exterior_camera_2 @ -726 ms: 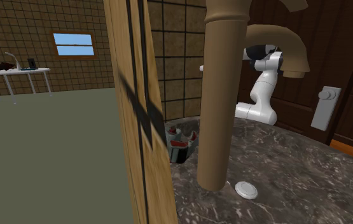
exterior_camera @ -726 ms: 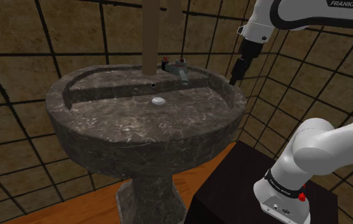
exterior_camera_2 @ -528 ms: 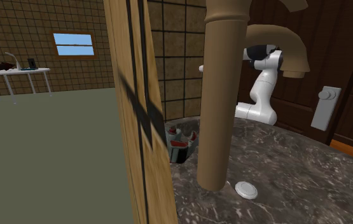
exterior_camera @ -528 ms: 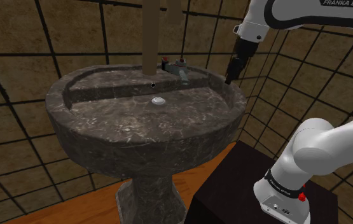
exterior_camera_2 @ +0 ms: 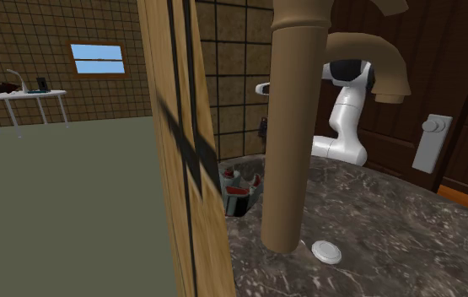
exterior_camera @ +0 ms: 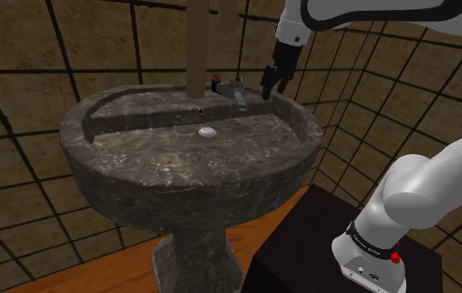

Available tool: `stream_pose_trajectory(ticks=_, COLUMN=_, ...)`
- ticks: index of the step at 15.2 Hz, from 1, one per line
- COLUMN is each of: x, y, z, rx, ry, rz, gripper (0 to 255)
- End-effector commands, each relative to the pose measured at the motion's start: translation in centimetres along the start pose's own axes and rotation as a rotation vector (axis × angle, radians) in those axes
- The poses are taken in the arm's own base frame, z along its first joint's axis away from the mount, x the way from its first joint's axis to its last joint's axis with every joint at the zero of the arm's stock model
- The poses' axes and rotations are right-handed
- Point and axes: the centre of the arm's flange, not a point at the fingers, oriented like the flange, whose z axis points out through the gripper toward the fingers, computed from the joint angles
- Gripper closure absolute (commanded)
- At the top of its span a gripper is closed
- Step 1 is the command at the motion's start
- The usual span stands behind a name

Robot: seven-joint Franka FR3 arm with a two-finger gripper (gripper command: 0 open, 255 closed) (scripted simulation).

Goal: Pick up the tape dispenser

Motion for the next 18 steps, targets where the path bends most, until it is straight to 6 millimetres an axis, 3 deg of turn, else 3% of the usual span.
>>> stream_pose_trajectory(ticks=1, x=2.6, y=-0.9, z=0.2, rx=-0.014, ry=0.004, rz=0.021, gripper=0)
stream_pose_trajectory(ticks=9, x=12.0, y=-4.2, z=0.4, rx=-0.068, ry=0.019, rz=0.097, gripper=0)
stream_pose_trajectory(ticks=18, x=11.7, y=-4.3, z=4.4, rx=-0.068, ry=0.019, rz=0.097, gripper=0)
